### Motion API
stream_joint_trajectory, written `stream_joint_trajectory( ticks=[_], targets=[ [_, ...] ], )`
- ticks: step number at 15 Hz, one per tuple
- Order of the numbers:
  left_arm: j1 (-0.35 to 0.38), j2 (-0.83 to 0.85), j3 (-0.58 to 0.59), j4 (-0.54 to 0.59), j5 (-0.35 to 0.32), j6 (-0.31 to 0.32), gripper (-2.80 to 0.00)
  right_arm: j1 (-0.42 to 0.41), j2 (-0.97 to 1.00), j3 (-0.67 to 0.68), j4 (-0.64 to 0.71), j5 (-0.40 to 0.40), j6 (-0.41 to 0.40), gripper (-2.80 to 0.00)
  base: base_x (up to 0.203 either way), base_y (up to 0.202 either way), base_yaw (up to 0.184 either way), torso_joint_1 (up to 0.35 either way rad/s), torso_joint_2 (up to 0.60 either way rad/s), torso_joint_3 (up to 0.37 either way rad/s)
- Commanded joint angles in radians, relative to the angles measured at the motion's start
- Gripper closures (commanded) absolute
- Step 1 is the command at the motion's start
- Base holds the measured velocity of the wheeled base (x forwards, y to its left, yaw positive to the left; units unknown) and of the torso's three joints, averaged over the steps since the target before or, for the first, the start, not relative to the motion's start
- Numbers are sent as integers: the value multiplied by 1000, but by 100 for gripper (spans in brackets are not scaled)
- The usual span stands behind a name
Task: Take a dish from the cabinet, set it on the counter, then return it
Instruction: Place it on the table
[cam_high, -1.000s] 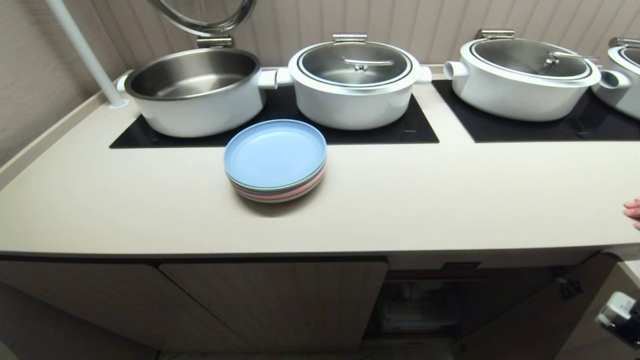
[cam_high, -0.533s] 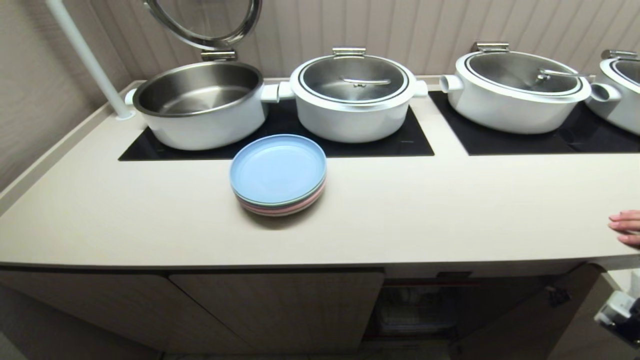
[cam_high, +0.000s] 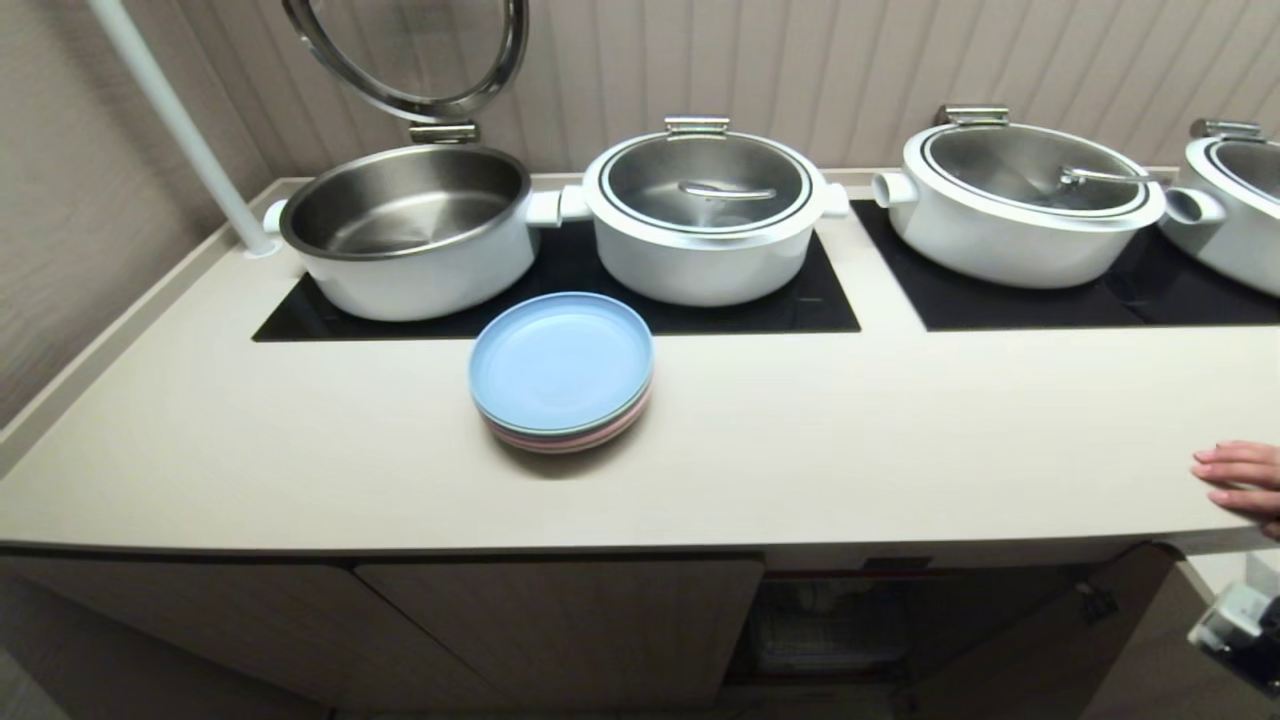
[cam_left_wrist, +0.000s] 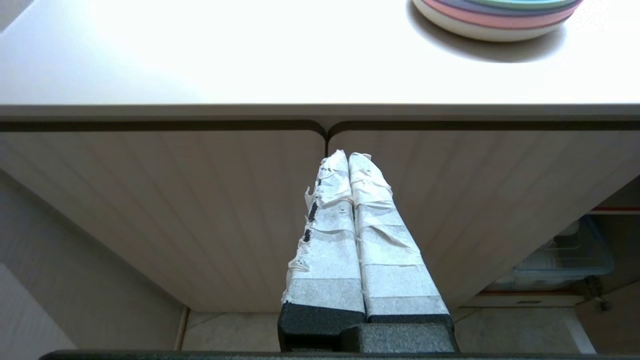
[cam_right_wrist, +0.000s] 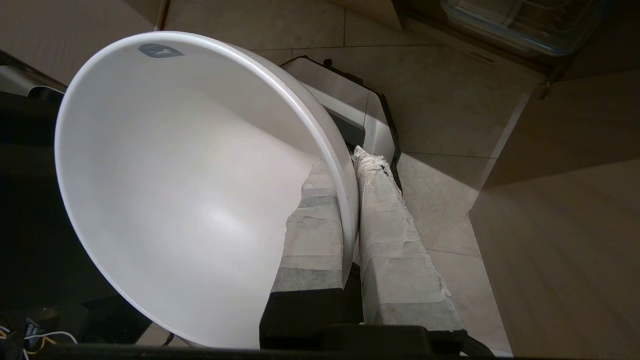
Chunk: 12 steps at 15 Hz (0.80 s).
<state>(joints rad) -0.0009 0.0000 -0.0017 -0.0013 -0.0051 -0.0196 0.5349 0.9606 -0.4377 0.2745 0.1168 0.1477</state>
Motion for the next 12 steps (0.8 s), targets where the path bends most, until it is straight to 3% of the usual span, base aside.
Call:
stream_joint_trajectory(
  ticks=[1,12],
  targets=[
    [1,0,0,0,-1,0,0,0,1,-1,2,1,0,0,0,0,0,141,-297,-149],
    [0,0,0,0,-1,0,0,0,6,-10,2,1,1,0,0,0,0,114,-225,-114]
  ],
)
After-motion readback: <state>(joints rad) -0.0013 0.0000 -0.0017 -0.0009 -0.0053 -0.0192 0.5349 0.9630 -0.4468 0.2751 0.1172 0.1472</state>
